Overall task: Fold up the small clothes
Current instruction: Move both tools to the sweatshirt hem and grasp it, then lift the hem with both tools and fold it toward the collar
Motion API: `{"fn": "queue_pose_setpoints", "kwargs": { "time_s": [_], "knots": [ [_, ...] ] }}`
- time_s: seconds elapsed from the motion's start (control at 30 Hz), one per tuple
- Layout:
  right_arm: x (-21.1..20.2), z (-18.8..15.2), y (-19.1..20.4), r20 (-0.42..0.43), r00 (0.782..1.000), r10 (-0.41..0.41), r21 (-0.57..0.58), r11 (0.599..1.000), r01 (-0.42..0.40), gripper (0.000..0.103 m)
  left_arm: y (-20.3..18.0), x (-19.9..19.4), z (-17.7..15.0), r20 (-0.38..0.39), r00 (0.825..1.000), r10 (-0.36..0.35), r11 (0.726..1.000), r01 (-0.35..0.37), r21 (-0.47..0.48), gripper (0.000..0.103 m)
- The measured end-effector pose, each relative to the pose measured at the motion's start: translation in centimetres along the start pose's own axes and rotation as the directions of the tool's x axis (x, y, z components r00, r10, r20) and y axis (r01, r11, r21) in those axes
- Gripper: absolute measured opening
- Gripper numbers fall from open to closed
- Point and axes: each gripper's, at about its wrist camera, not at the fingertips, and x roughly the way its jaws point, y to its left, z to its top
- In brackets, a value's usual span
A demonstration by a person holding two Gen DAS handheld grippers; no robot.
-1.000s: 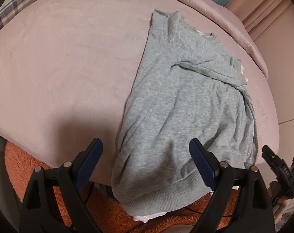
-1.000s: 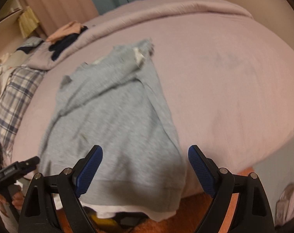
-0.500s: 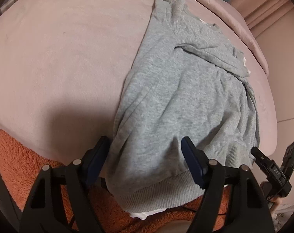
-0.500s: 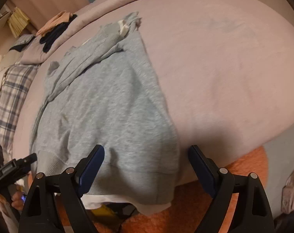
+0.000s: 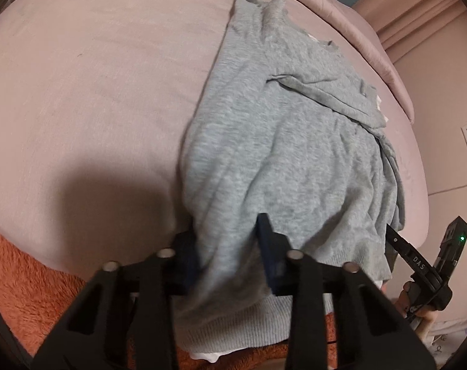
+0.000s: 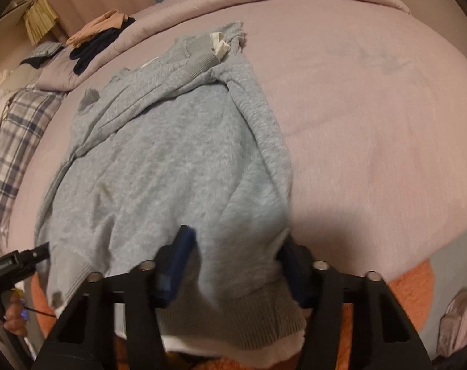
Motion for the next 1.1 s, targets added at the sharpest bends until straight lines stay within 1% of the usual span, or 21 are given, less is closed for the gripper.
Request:
{"fn": "queue_pose_setpoints", "kwargs": {
  "time_s": [0.03, 0.07, 0.1, 0.13, 0.23, 0.37, 0.43, 0.5, 0.67, 0.73, 0.8, 0.9, 1.03, 1.1],
  "knots": [
    [0.1, 0.1, 0.1, 0.004, 1.000, -0.006, -0.004, 1.000, 0.006, 0.041, 0.1, -0.1, 0.0, -0.002, 1.000, -0.009, 1.000, 0.009, 0.000, 0.017],
    [0.0, 0.2, 0.1, 0.008, 1.000, -0.011, -0.009, 1.000, 0.011, 0.037, 0.1, -0.2, -0.1, -0.005, 1.000, -0.025, 1.000, 0.025, -0.005, 0.015],
    [-0.1, 0.3, 0.1, 0.007, 1.000, -0.002, -0.010, 1.000, 0.002, 0.029, 0.2, -0.2, -0.2, -0.008, 0.999, -0.036, 0.999, 0.035, -0.015, 0.013],
    [-0.2, 0.2, 0.1, 0.002, 1.000, 0.015, -0.007, 1.000, -0.015, 0.024, 0.3, -0.3, -0.3, -0.009, 0.999, -0.038, 0.999, 0.038, -0.022, 0.012],
    [-0.5, 0.0, 0.1, -0.005, 0.999, 0.038, 0.003, 0.999, -0.038, 0.021, 0.1, -1.0, -0.8, -0.006, 0.999, -0.034, 0.999, 0.033, -0.024, 0.010],
    [-1.1, -0.5, -0.1, -0.018, 0.997, 0.073, 0.032, 0.997, -0.072, 0.018, 0.2, -2.3, -1.3, 0.010, 0.999, -0.049, 0.998, 0.050, -0.044, 0.008],
    [-1.4, -0.7, 0.1, -0.027, 0.996, 0.087, 0.031, 0.996, -0.086, 0.018, 0.1, -3.3, -1.4, 0.025, 0.997, -0.075, 0.996, 0.077, -0.049, 0.008],
    [-1.8, -0.9, 0.3, -0.018, 0.996, 0.087, 0.037, 0.996, -0.086, 0.017, -0.2, -4.1, -1.3, 0.036, 0.995, -0.088, 0.995, 0.090, -0.042, 0.007],
    [-3.2, -0.8, 0.4, 0.007, 0.989, 0.148, 0.061, 0.987, -0.149, 0.017, -1.0, -6.0, -1.5, 0.058, 0.990, -0.127, 0.991, 0.128, -0.025, 0.007],
    [-3.8, -0.7, 0.6, 0.025, 0.988, 0.151, 0.057, 0.987, -0.153, 0.017, -1.5, -6.7, -1.5, 0.073, 0.987, -0.143, 0.989, 0.145, -0.015, 0.007],
    [-4.4, -0.6, 0.8, 0.040, 0.987, 0.154, 0.048, 0.987, -0.155, 0.017, -1.9, -7.2, -1.5, 0.082, 0.985, -0.150, 0.989, 0.151, 0.001, 0.007],
    [-4.9, -0.6, 1.0, 0.044, 0.979, 0.197, 0.056, 0.978, -0.200, 0.017, -1.9, -7.9, -1.4, 0.086, 0.983, -0.161, 0.987, 0.161, 0.005, 0.007],
    [-5.9, -0.4, 1.5, 0.062, 0.975, 0.214, 0.039, 0.975, -0.217, 0.017, -2.1, -8.9, -1.1, 0.090, 0.984, -0.156, 0.988, 0.154, 0.025, 0.007],
    [-6.5, -0.2, 1.5, 0.074, 0.969, 0.235, 0.038, 0.970, -0.239, 0.017, -2.5, -9.6, -1.0, 0.098, 0.983, -0.158, 0.987, 0.154, 0.049, 0.007]
  ]
}}
